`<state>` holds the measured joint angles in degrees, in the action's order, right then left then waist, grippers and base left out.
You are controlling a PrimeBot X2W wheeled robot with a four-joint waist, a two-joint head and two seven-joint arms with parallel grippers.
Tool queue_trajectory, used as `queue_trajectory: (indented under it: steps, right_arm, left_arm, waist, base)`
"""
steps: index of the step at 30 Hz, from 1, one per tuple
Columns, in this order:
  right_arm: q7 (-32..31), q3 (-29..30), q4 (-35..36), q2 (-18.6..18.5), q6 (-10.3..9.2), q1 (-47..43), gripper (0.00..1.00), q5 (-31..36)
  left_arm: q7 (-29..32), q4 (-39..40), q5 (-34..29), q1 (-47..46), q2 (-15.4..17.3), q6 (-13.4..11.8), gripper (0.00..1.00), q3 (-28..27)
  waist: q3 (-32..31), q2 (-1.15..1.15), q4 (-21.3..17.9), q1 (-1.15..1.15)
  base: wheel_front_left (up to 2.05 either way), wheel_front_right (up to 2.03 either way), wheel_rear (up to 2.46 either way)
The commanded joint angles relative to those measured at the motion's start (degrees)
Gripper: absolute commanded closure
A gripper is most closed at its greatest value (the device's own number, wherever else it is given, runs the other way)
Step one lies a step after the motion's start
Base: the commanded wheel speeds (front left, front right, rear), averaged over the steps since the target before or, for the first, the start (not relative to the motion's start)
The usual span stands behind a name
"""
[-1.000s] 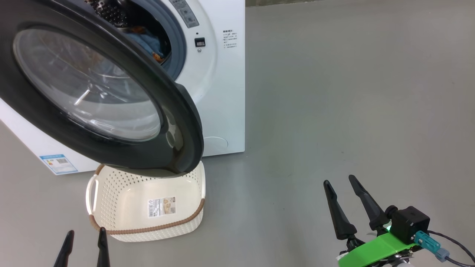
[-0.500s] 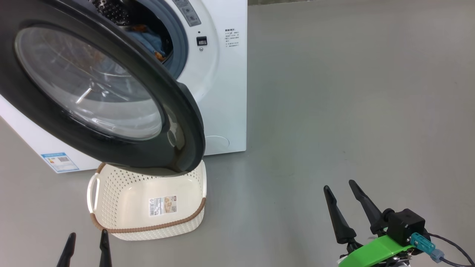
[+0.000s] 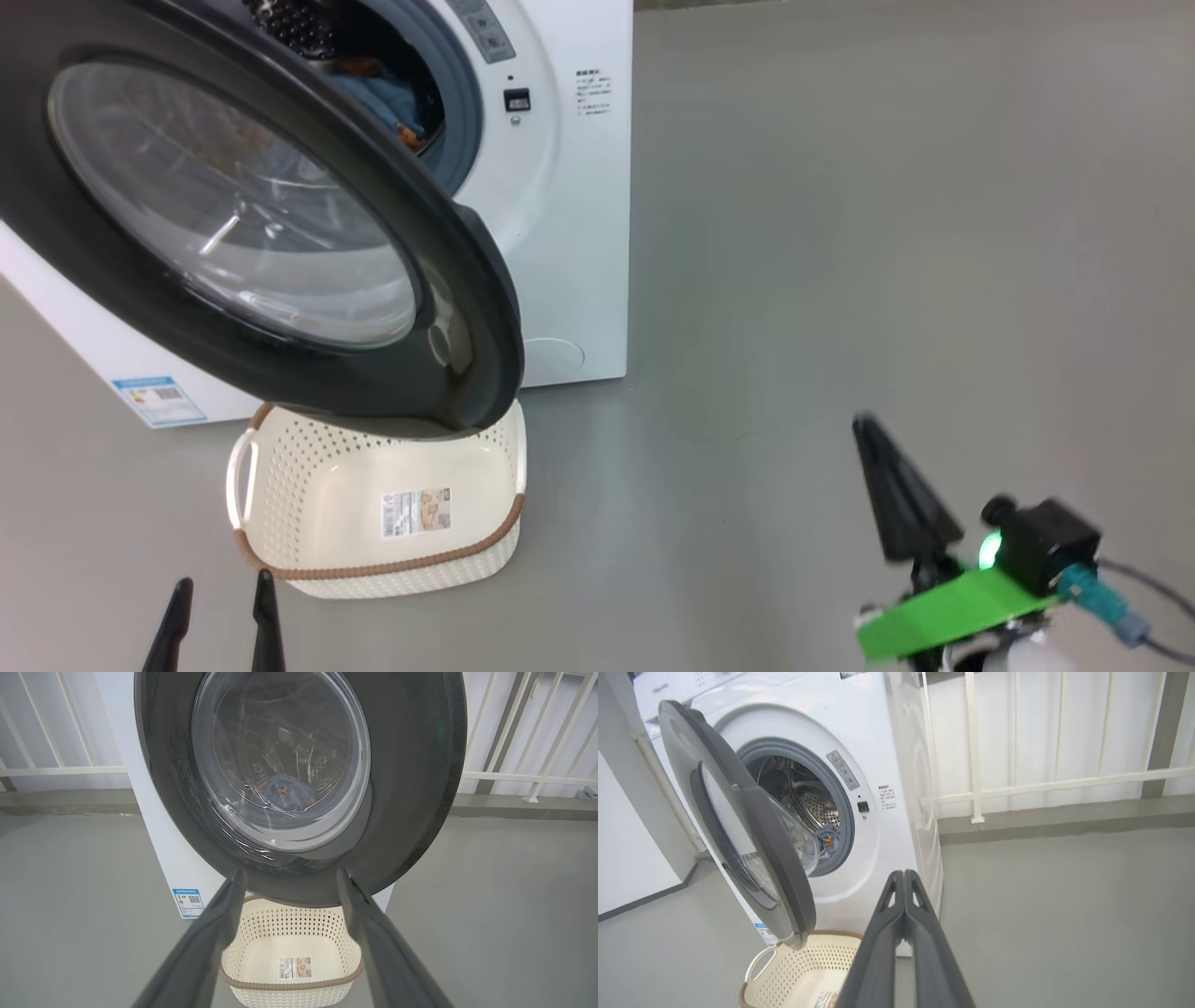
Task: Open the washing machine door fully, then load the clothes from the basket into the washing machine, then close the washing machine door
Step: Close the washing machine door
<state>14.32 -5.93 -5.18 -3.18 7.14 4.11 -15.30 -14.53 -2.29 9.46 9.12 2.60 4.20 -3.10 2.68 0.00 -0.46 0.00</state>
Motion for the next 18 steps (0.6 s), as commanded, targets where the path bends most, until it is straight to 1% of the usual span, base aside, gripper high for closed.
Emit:
queue_trajectory:
  steps: [1,6,10,13,18]
  right_arm:
    - [0.68,-1.74,3.02,0.17,0.35,2.73,1.00,-0.98]
    - [0.68,-3.98,12.35,-1.06,0.35,4.54,1.00,-0.99]
    - [0.68,-7.30,16.97,-3.03,0.35,6.60,1.00,-0.87]
    - [0.68,-10.89,17.97,-4.68,0.35,8.60,1.00,-0.78]
    - [0.68,-16.93,16.70,-6.85,0.35,12.00,1.00,-0.88]
  left_arm:
    - [-0.47,1.91,0.38,-1.26,0.28,-0.52,0.00,-1.54]
    - [-0.47,2.27,1.08,-1.59,0.28,-0.10,0.00,-0.66]
    - [-0.47,2.37,1.43,-2.05,0.28,-0.08,0.00,-0.10]
    - [-0.47,2.69,1.64,-2.32,0.28,0.03,0.00,0.37]
    - [-0.47,2.89,2.19,-2.91,0.28,0.19,0.00,1.69]
  waist:
    - [0.35,0.00,0.39,0.00]
    - [1.49,0.00,2.27,0.00]
    - [2.38,0.00,4.26,0.00]
    - [2.90,0.00,6.07,0.00]
    - [3.87,0.00,9.58,0.00]
  base:
    - [0.00,0.00,0.00]
    - [0.00,0.00,0.00]
    - [0.00,0.00,0.00]
    - [0.00,0.00,0.00]
    - [0.00,0.00,0.00]
